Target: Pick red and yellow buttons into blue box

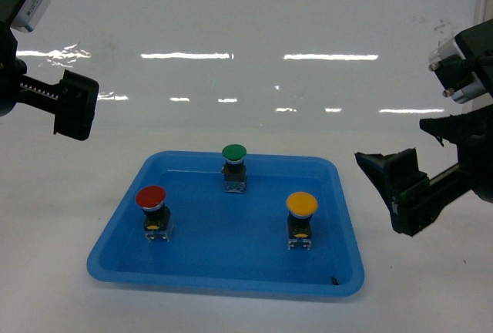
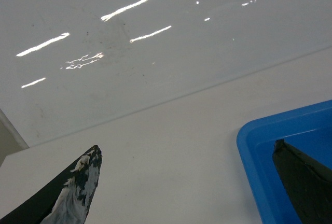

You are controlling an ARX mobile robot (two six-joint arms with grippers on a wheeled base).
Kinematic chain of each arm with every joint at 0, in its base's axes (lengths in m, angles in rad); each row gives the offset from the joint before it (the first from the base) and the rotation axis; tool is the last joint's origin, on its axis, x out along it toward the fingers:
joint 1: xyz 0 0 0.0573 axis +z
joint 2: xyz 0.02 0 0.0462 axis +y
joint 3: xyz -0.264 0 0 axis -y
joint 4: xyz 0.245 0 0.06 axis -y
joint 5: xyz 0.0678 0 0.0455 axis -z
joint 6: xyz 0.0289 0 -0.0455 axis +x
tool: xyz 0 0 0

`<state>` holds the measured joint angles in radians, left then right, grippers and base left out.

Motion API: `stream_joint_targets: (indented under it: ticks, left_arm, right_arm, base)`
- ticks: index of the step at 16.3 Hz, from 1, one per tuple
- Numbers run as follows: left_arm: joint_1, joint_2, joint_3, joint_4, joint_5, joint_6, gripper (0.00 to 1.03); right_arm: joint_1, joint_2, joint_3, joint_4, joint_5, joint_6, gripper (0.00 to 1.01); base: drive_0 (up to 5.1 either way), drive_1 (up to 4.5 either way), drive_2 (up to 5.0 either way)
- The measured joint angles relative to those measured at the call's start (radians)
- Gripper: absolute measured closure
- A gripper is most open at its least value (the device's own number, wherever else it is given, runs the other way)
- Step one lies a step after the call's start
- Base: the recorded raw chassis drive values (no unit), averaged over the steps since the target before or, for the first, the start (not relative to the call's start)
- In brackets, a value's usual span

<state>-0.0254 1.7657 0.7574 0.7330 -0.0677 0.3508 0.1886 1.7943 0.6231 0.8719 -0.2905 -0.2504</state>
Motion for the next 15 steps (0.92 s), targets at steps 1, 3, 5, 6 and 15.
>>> stream_joint_targets:
  ticks: [1,3,5,6,15]
  left_arm:
    - [0.000,0.000,0.000,0.000,0.000,0.001,0.05]
    - [0.000,0.000,0.000,0.000,0.000,0.002,0.05]
    - [0.000,0.000,0.000,0.000,-0.001,0.003,0.05]
    - [0.000,0.000,0.000,0.000,-0.001,0.005,0.05]
    - [0.000,0.000,0.000,0.000,-0.001,0.006,0.05]
  right_arm:
    - [0.001,0.050,0.045,-0.015,0.002,-0.023,0.03]
    - [0.008,0.135,0.118,-0.029,-0.020,-0.054,0.03]
    - [0.014,0.185,0.182,-0.049,-0.040,-0.057,0.03]
    - [0.015,0.205,0.212,-0.067,-0.047,-0.058,0.03]
    - [0.083,0.298,0.320,-0.237,-0.197,0.056,0.03]
  base:
    - [0.0,0.00,0.0]
    - [0.0,0.00,0.0]
    - [0.0,0.00,0.0]
    - [0.0,0.00,0.0]
    - [0.0,0.00,0.0]
